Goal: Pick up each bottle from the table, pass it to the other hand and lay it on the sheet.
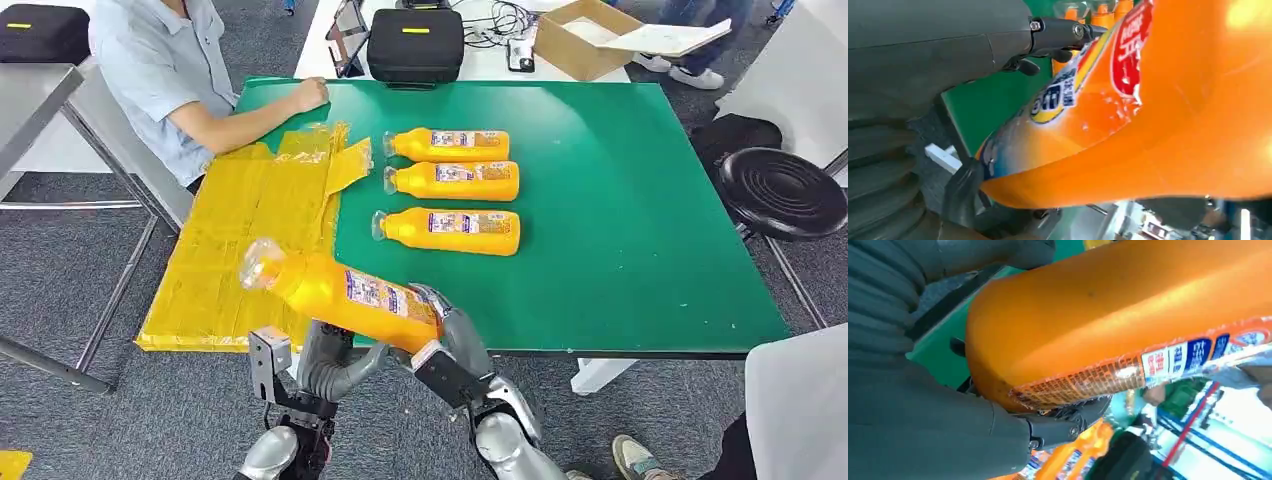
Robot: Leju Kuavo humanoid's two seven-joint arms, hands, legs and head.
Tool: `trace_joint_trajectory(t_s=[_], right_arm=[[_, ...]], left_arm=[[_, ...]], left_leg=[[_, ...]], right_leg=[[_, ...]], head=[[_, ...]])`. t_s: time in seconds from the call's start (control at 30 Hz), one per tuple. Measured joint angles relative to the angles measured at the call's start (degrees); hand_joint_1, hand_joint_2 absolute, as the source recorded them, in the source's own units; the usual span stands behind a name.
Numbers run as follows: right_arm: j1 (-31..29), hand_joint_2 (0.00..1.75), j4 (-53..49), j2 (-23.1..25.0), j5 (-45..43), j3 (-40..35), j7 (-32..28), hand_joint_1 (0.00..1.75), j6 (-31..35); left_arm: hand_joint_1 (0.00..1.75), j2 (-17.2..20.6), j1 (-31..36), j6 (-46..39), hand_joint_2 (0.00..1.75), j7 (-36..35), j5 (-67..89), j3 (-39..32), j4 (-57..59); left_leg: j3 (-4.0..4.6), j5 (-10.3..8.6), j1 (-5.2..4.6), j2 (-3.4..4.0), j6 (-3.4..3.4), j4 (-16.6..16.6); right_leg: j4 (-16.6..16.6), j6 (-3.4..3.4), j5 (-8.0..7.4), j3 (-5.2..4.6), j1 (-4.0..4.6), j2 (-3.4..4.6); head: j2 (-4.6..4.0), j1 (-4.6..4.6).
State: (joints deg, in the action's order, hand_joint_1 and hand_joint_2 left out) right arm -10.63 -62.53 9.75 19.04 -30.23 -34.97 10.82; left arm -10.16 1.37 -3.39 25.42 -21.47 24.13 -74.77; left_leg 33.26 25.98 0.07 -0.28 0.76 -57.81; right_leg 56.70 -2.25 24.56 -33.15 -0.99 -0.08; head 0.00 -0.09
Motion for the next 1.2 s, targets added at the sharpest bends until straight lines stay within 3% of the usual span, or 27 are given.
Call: trace_joint_trajectory(t_s=[0.43, 0.47, 0.5, 0.67, 0.8, 0.9, 0.97, 1.0, 1.03, 1.13, 1.17, 1.2], right_arm=[[0.3, 1.75, -0.4, 1.0, -2.2, -5.7, 0.0, 1.75, -2.0], [0.2, 1.75, 0.1, 1.1, -2.7, -6.0, 0.1, 1.75, -2.5], [0.0, 1.75, 0.5, 1.3, -3.0, -6.2, 0.1, 1.75, -2.8], [-1.1, 1.75, 2.6, 1.4, -3.8, -7.0, -0.8, 1.75, -3.9], [-1.5, 1.75, 3.3, 1.5, -3.9, -7.3, -1.3, 1.54, -4.3], [-1.6, 1.75, 3.5, 1.6, -3.9, -7.3, -1.5, 1.54, -4.3], [-1.7, 1.75, 3.6, 1.6, -3.9, -7.2, -1.6, 1.34, -4.4], [-1.7, 1.75, 3.6, 1.6, -3.9, -7.2, -1.6, 0.56, -4.4], [-1.7, 1.75, 3.7, 1.6, -3.9, -7.2, -1.6, 0.00, -4.4], [-1.7, 1.75, 3.7, 1.4, -3.8, -7.1, -1.8, 0.00, -4.8], [-1.6, 0.00, 3.7, 1.3, -3.8, -7.1, -1.8, 0.00, -4.9], [-1.6, 0.00, 3.7, 1.2, -3.8, -7.1, -1.8, 0.00, -5.1]], left_arm=[[0.00, -0.9, -0.1, 0.3, 1.75, 3.2, -6.6, -1.6, -5.3], [0.12, -0.8, -0.1, 1.2, 1.75, 3.4, -7.5, -1.6, -5.7], [1.71, -0.8, -0.2, 2.1, 1.75, 3.5, -8.1, -1.7, -5.8], [1.75, -0.6, -0.7, 7.9, 1.75, 2.7, -12.4, -3.1, -5.8], [1.75, -0.3, -0.7, 13.2, 1.75, 0.6, -16.9, -4.5, -5.2], [1.75, -0.3, -0.7, 15.5, 1.75, -0.5, -18.5, -5.0, -4.6], [1.75, -0.3, -0.5, 16.6, 1.75, -1.0, -19.0, -5.4, -4.1], [1.75, -0.3, -0.4, 17.1, 1.75, -1.1, -19.3, -5.6, -3.8], [1.75, -0.3, -0.4, 17.4, 1.75, -1.1, -19.4, -5.7, -3.7], [1.75, -0.3, 0.0, 18.2, 1.75, -1.2, -18.8, -5.8, -3.0], [1.75, -0.2, 0.2, 18.6, 1.75, -1.2, -18.0, -5.7, -2.8], [1.75, -0.2, 0.3, 19.0, 1.75, -1.2, -17.4, -5.7, -2.6]], left_leg=[[0.00, 0.00, 0.01, 0.02, 0.00, 0.0], [0.01, 0.00, 0.01, 0.01, 0.00, 0.0], [0.01, 0.00, 0.01, 0.00, 0.00, 0.0], [0.00, 0.00, 0.01, 0.02, 0.00, 0.0], [0.00, 0.00, 0.01, 0.02, 0.00, 0.0], [0.01, 0.00, 0.01, 0.03, 0.00, 0.0], [0.01, 0.00, 0.01, 0.02, 0.00, 0.0], [0.01, 0.00, 0.01, 0.03, 0.00, 0.0], [0.01, 0.00, 0.01, 0.03, 0.00, 0.0], [0.01, 0.00, 0.01, 0.02, 0.00, 0.0], [0.01, 0.00, 0.01, 0.01, 0.00, 0.0], [0.01, 0.00, 0.01, 0.03, 0.00, 0.0]], right_leg=[[0.0, 0.00, 0.00, -0.01, 0.02, 0.00], [0.0, 0.00, 0.00, -0.01, 0.01, 0.00], [0.0, 0.00, 0.00, -0.01, 0.01, 0.00], [0.0, 0.00, 0.00, -0.04, 0.01, 0.01], [0.0, 0.00, 0.00, -0.05, 0.01, 0.01], [0.0, 0.00, 0.00, -0.07, 0.02, 0.01], [0.0, 0.00, 0.00, -0.07, 0.02, 0.01], [0.0, 0.00, 0.00, -0.07, 0.02, 0.01], [0.0, 0.00, 0.00, -0.07, 0.02, 0.01], [0.0, 0.00, 0.00, -0.07, 0.01, 0.00], [0.0, 0.00, 0.00, -0.07, 0.01, 0.00], [0.0, 0.00, 0.00, -0.07, 0.01, 0.01]], head=[[0.00, -0.02], [0.00, -0.02], [0.00, -0.02], [0.00, -0.02], [0.00, -0.02], [0.00, -0.04], [0.00, -0.02], [0.00, -0.02], [0.00, -0.04], [0.00, -0.02], [0.00, -0.02], [0.00, -0.02]])
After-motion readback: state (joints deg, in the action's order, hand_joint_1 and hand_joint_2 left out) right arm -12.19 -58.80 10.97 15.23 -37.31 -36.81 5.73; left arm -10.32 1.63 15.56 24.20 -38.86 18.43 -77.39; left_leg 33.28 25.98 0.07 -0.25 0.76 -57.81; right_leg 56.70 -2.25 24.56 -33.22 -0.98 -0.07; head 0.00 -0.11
